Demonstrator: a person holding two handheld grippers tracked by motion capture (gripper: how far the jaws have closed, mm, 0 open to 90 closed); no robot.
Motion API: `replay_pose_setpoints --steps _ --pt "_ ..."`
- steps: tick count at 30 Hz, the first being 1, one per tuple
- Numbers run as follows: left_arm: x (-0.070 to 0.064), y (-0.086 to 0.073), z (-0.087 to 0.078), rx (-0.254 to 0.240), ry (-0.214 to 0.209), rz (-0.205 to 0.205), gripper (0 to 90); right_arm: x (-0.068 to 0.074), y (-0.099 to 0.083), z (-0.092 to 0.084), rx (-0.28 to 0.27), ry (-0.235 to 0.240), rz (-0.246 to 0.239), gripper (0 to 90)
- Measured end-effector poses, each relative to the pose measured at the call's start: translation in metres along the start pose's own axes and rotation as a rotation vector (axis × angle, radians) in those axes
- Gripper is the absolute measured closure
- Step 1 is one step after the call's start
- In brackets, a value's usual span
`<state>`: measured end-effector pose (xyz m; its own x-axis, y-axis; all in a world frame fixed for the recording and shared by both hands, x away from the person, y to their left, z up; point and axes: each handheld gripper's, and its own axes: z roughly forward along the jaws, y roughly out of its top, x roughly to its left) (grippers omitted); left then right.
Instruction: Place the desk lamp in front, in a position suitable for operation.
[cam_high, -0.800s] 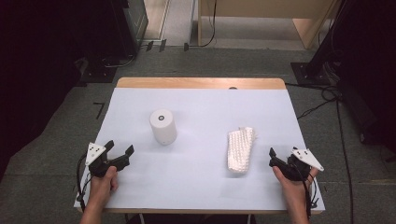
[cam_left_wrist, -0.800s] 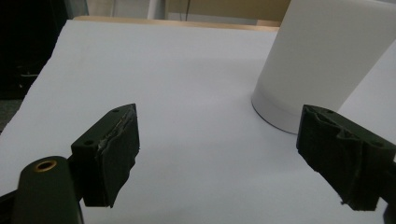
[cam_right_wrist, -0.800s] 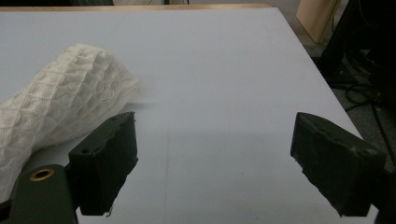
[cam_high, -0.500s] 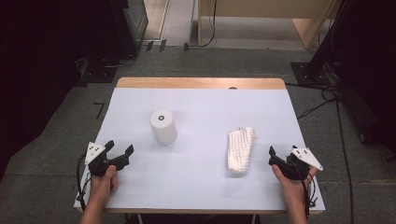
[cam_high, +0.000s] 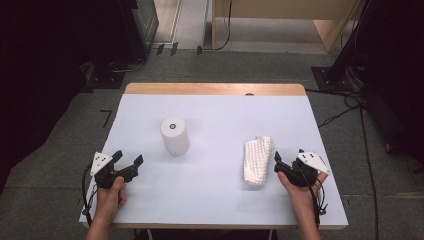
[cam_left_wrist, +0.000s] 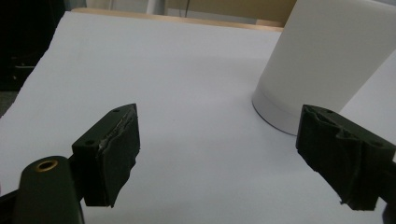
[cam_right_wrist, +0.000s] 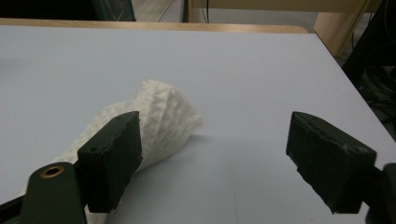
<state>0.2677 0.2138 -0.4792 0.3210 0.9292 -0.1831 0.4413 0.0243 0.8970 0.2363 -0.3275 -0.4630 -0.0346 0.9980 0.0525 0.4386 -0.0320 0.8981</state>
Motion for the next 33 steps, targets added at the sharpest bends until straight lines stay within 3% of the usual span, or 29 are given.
replay_pose_setpoints --steps 4,11,17,19,21,28,31,32,33 --pt "0.000 0.000 0.000 -0.002 0.000 -0.003 14.7 0.014 0.011 0.008 -0.006 0.021 0.016 18.8" --pt "0.002 0.000 0.000 -0.004 -0.009 -0.023 14.7 0.038 0.018 0.025 0.003 0.067 -0.011 18.2" --pt "0.002 0.000 0.001 0.004 -0.007 -0.019 14.8 0.049 0.006 0.037 0.080 0.072 -0.013 19.2" --pt "0.002 0.000 0.002 0.011 -0.010 -0.023 15.1 0.053 0.003 0.036 0.111 0.047 -0.036 26.4" --pt "0.003 0.001 0.003 0.021 -0.014 -0.028 15.2 0.056 0.000 0.034 0.114 0.019 -0.040 28.0" --pt "0.002 0.001 0.003 0.021 -0.010 -0.028 15.2 0.058 -0.007 0.031 0.164 0.064 -0.019 24.9" --pt "0.002 0.001 0.003 0.022 -0.009 -0.028 15.2 0.062 -0.010 0.032 0.181 0.072 -0.030 25.0" --pt "0.002 0.001 0.003 0.021 -0.009 -0.027 15.2 0.070 -0.013 0.036 0.212 0.046 -0.070 27.0" --pt "0.002 0.001 0.003 0.019 -0.009 -0.027 15.2 0.072 -0.015 0.038 0.217 0.041 -0.077 28.2"
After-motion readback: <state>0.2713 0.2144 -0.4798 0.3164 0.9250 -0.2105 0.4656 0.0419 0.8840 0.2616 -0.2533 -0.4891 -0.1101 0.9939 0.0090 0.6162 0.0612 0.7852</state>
